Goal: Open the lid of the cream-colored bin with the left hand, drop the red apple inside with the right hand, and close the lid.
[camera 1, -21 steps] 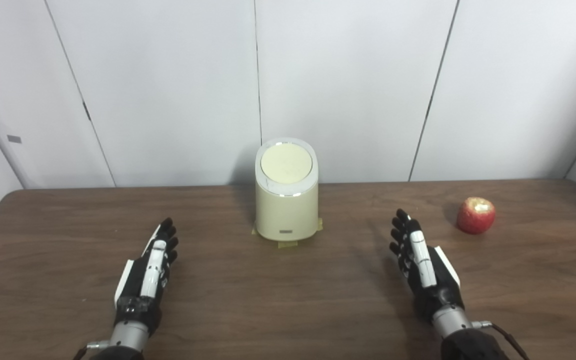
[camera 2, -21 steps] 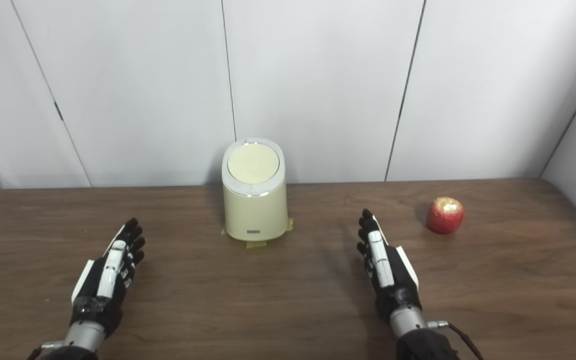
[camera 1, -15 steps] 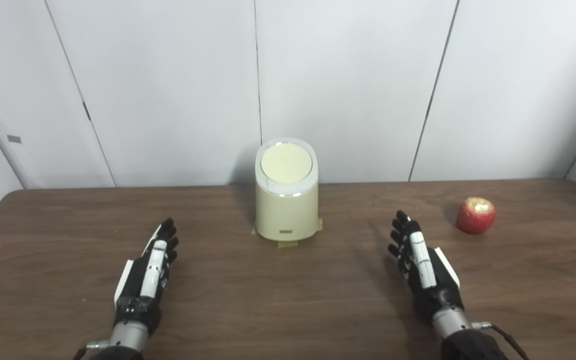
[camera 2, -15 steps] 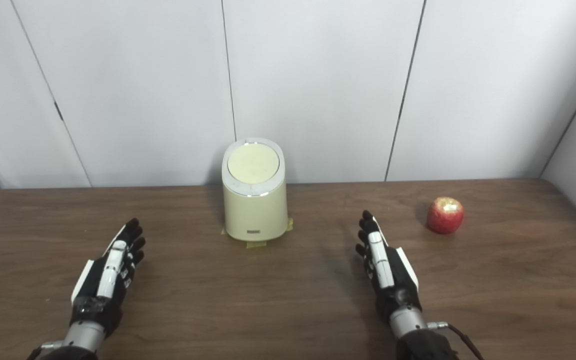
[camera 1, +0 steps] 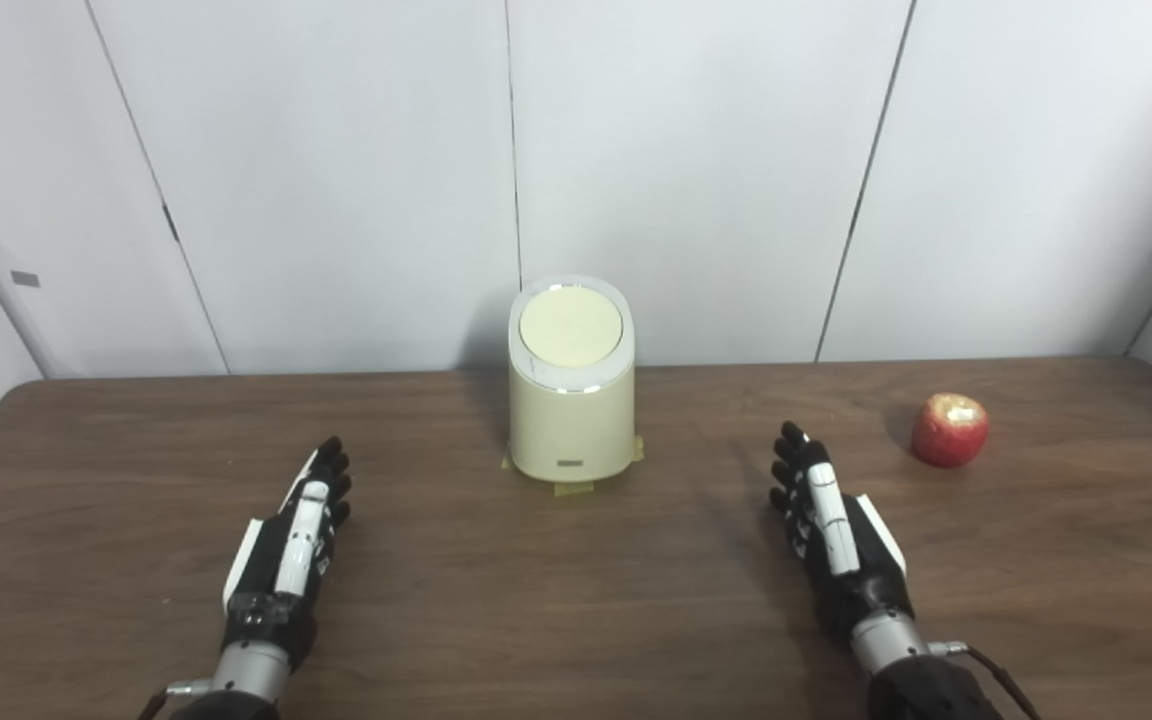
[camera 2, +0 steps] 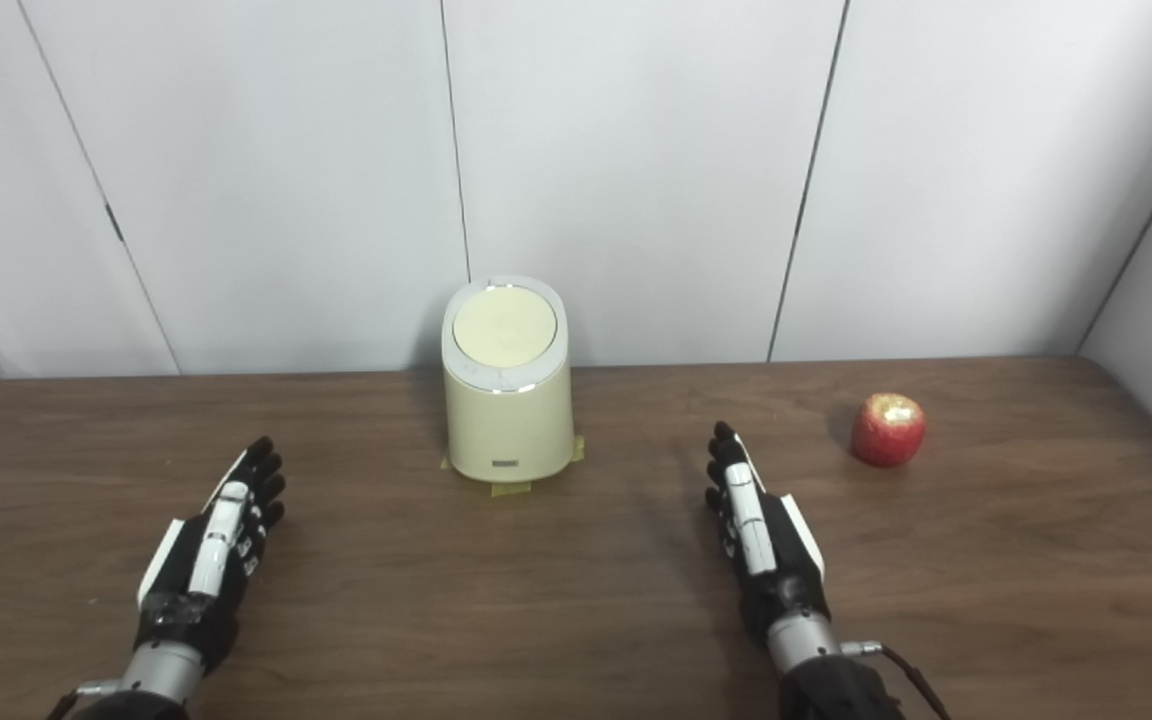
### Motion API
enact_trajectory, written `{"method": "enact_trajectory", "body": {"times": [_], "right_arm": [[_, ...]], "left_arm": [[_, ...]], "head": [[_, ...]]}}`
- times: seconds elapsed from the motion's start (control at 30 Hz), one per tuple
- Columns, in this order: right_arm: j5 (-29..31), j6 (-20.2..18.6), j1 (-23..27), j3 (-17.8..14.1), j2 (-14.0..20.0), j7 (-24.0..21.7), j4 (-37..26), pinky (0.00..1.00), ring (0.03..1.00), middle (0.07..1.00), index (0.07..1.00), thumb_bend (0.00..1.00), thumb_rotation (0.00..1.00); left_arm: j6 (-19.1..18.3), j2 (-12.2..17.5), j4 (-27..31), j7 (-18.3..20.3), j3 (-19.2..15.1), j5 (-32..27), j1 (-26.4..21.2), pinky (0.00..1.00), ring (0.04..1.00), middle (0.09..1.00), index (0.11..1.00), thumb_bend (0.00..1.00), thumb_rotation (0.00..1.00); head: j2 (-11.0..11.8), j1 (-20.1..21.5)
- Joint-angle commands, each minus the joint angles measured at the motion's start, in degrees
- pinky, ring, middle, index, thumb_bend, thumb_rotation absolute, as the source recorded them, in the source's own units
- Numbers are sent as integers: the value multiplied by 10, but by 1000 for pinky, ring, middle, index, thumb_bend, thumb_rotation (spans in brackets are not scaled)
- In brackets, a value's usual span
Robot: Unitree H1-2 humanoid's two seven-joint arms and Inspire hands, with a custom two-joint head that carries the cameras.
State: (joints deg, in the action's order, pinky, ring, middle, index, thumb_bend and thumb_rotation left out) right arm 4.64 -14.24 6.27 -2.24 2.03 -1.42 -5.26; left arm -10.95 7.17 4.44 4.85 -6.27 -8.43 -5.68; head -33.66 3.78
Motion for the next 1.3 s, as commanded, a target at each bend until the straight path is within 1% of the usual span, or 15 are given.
{"method": "enact_trajectory", "body": {"times": [0.0, 0.13, 0.17, 0.2, 0.23, 0.33, 0.37, 0.43, 0.57, 0.67, 0.77, 0.9, 1.1, 1.17, 1.27], "right_arm": [[-1, 16, 18, 0, -1, 1, -18, 991, 1000, 1000, 986, 561, 1000], [0, 15, 13, -1, -1, 0, -18, 996, 1000, 1000, 987, 555, 1000], [0, 15, 12, -1, -1, 0, -17, 990, 1000, 1000, 987, 544, 1000], [-1, 15, 11, -1, -1, 0, -16, 987, 1000, 1000, 986, 541, 1000], [-1, 15, 11, 0, -2, 1, -15, 987, 1000, 1000, 985, 537, 1000], [-4, 19, 12, 0, -4, 3, -8, 981, 994, 995, 977, 531, 1000], [-6, 20, 13, 1, -4, 3, -6, 980, 994, 997, 978, 533, 1000], [-9, 25, 14, 2, -4, 3, -1, 973, 993, 996, 975, 527, 1000], [-10, 31, 14, 1, -6, 5, 3, 963, 991, 995, 969, 527, 1000], [-13, 33, 15, 0, -6, 7, 4, 951, 988, 993, 962, 526, 1000], [-12, 38, 17, 0, -7, 6, 10, 958, 990, 994, 959, 520, 1000], [-12, 43, 17, -2, -8, 8, 12, 953, 988, 994, 953, 524, 1000], [-12, 52, 19, -2, -5, 7, 20, 957, 992, 996, 968, 515, 1000], [-12, 55, 20, -2, -6, 7, 23, 957, 987, 993, 963, 523, 1000], [-11, 54, 21, -2, -9, 10, 23, 953, 984, 990, 962, 526, 1000]], "left_arm": [[24, 7, 12, 6, 4, 3, -20, 1000, 989, 993, 996, 403, 812], [10, 7, 28, 4, 9, 7, -20, 981, 979, 986, 997, 493, 657], [4, 11, 33, 5, 13, 13, -21, 981, 980, 986, 999, 501, 581], [-1, 13, 37, 5, 15, 16, -23, 978, 982, 989, 1000, 500, 577], [-7, 14, 41, 4, 16, 19, -27, 966, 975, 986, 1000, 509, 531], [-36, 19, 52, -17, 23, 61, -51, 891, 951, 952, 965, 603, 406], [-41, 23, 53, -22, 27, 78, -62, 893, 943, 941, 958, 624, 382], [-44, 38, 44, -23, 37, 109, -90, 863, 909, 919, 948, 644, 390], [-64, 47, 27, -18, 42, 117, -139, 795, 880, 913, 949, 637, 339], [-68, 62, 11, -15, 59, 144, -178, 785, 875, 915, 951, 632, 347], [-88, 71, -1, -8, 68, 157, -209, 787, 888, 930, 965, 642, 385], [-99, 76, -41, -3, 76, 169, -264, 763, 896, 939, 966, 656, 357], [-123, 80, -114, 1, 111, 212, -348, 771, 883, 932, 962, 747, 350], [-125, 80, -139, 2, 126, 225, -370, 772, 877, 935, 963, 799, 318], [-114, 82, -182, 17, 145, 231, -409, 775, 892, 948, 970, 827, 281]], "head": [[4, 1], [13, 2], [14, 2], [16, 1], [17, 1], [22, 1], [22, 1], [26, 4], [30, 3], [32, 1], [36, 0], [39, -1], [44, -3], [45, -3], [46, -5]]}}
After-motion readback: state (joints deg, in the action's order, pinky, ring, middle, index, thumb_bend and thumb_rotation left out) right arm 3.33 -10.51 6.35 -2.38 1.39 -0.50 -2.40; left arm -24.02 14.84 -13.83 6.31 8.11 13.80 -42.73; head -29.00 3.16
